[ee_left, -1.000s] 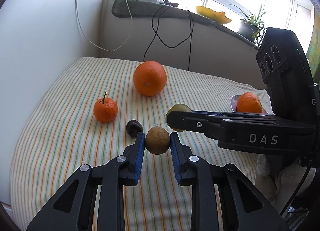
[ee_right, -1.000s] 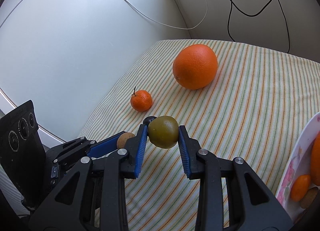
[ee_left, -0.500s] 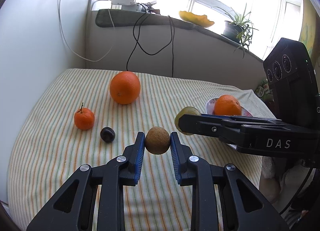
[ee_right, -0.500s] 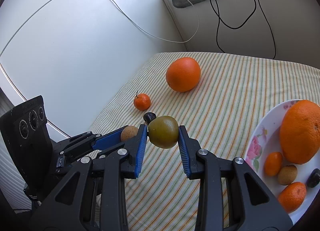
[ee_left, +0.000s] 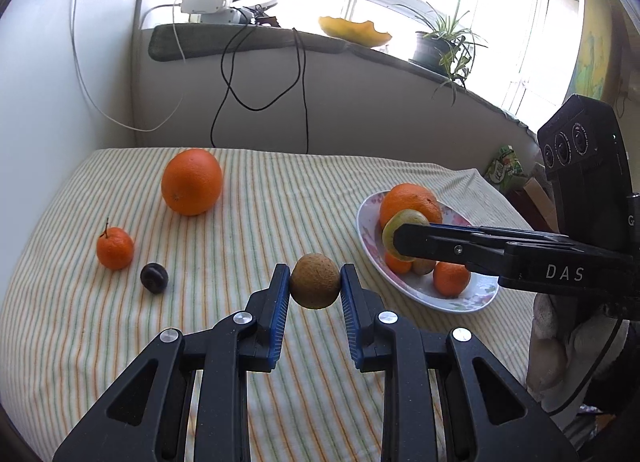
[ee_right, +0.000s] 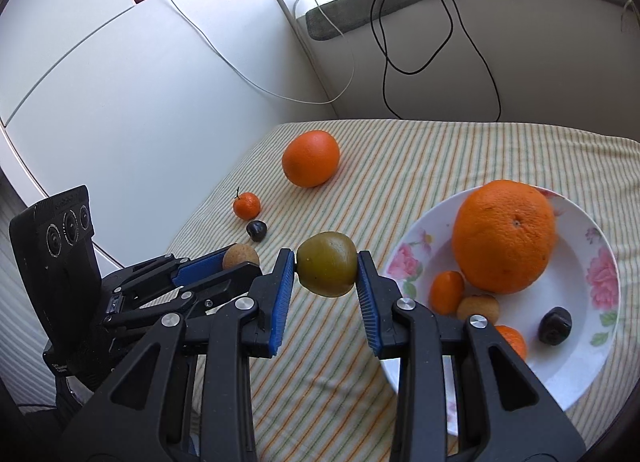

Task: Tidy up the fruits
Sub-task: 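Carry the green-brown fruit with the right tool while the left tool carries the kiwi to the bowl, then open both tools to release the two fruits into the bowl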

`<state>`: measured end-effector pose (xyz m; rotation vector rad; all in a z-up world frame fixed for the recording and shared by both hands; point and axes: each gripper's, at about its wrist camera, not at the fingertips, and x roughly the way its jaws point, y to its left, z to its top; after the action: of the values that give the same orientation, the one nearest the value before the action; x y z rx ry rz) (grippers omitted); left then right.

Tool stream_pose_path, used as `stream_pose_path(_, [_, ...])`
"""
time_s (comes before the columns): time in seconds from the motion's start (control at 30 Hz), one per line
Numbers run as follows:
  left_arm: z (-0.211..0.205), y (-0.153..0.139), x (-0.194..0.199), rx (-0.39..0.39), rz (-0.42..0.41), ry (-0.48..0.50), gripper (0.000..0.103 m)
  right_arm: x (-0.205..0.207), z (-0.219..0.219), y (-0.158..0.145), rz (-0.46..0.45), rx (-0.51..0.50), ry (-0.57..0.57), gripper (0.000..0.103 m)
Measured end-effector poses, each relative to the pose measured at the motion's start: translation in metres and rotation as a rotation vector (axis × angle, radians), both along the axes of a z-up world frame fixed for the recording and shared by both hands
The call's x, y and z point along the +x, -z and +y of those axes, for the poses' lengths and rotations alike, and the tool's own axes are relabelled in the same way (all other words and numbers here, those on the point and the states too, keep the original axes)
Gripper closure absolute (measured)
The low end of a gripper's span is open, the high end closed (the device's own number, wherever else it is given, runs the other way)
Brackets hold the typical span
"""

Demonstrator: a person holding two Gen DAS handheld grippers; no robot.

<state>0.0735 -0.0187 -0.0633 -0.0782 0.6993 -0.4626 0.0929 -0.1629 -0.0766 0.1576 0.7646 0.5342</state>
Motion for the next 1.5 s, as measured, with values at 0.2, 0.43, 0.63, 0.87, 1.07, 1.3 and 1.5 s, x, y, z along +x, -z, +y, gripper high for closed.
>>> stream_pose_path(0.2, [-0.021, 0.002, 0.001, -0.003, 0.006, 0.051, 0.079, -0.007, -0.039, -0.001, -0.006, -0.006, 0.057, 0.07])
stream_pose_path(0.43, [-0.051, 0.001, 0.003, -0.004, 0.012, 0.115, 0.079, -0.01, -0.078, 0.001, 0.001, 0.005, 0.126, 0.07])
stream_pose_path(0.63, [-0.074, 0.004, 0.004, -0.001, 0.024, 0.162, 0.079, -0.01, -0.101, 0.005, 0.011, 0.002, 0.176, 0.07])
stream_pose_path(0.87, [-0.087, 0.006, 0.005, 0.008, 0.033, 0.184, 0.079, -0.008, -0.118, 0.012, 0.02, 0.003, 0.209, 0.07])
stream_pose_path(1.07, [-0.095, 0.004, 0.008, 0.019, 0.034, 0.189, 0.079, -0.007, -0.127, 0.015, 0.028, 0.017, 0.225, 0.07])
stream_pose_path(1.3, [-0.101, 0.003, 0.009, 0.032, 0.03, 0.189, 0.079, -0.006, -0.132, 0.016, 0.031, 0.021, 0.236, 0.069])
stream_pose_path(1.5, [-0.101, 0.002, 0.008, 0.033, 0.025, 0.177, 0.067, -0.006, -0.133, 0.016, 0.031, 0.017, 0.239, 0.063])
